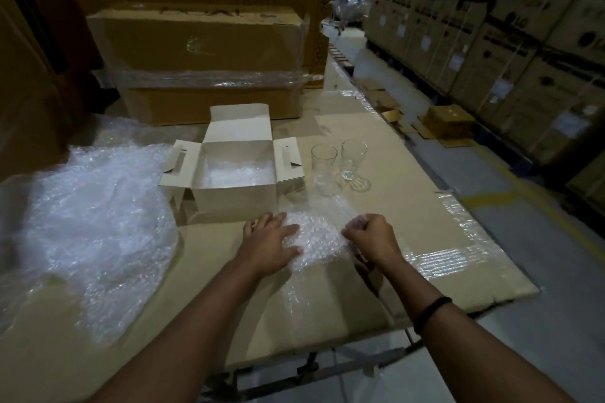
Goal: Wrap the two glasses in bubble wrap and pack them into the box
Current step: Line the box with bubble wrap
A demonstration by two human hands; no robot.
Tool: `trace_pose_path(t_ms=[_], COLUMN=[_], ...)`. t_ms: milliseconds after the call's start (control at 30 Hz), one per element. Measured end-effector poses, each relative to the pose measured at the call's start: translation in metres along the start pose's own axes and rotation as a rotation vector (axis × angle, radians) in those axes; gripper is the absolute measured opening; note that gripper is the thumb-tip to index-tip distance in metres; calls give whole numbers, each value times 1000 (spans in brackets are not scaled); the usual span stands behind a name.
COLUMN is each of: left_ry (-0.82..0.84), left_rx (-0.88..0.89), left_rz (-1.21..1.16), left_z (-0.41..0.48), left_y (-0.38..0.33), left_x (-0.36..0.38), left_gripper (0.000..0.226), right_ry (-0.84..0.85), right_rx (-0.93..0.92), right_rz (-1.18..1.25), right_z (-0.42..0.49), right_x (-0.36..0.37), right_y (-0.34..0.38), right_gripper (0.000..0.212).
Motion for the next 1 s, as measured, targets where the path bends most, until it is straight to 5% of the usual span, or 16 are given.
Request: trace_pose_path(t_ms=[100, 200, 267, 333, 467, 567, 767, 1000], left_ry=[61, -165, -402, -412, -281, -295, -314, -413], left_rx=[51, 30, -163, -352, -421, -409, -351, -273], left_rz=[37, -12, -18, 75, 71, -130, -1015, -1278], left_z=[3, 0, -11, -16, -7, -1, -6, -18], left_y=[-2, -1, 15, 29, 34, 33, 41, 69], left_x=[4, -20, -42, -43, -30, -32, -39, -92], left_gripper=[63, 62, 55, 58, 53, 9, 18, 22], right_ry=[46, 61, -42, -122, -57, 16, 243, 323], right_rx=[70, 118, 90, 63, 88, 140, 132, 59], right_rz=[-183, -228, -306, -420, -539, -535, -188, 456], right_z=[4, 11, 17, 24, 29, 32, 38, 14], right_x=[-1, -5, -16, -20, -3, 6, 24, 44], right_y=[-13, -19, -12, -2, 15, 20, 26, 65], right_gripper=[26, 41, 57, 65, 53, 29, 19, 34])
Point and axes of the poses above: each hand's wrist, its own z-axis towards the middle knuckle, its own x-axis out of the palm, y = z × x, the point moved 10 cm from there along z, towards the middle knuckle, and after that the axes turned 7 degrees about -z, right-handed, at the moved point
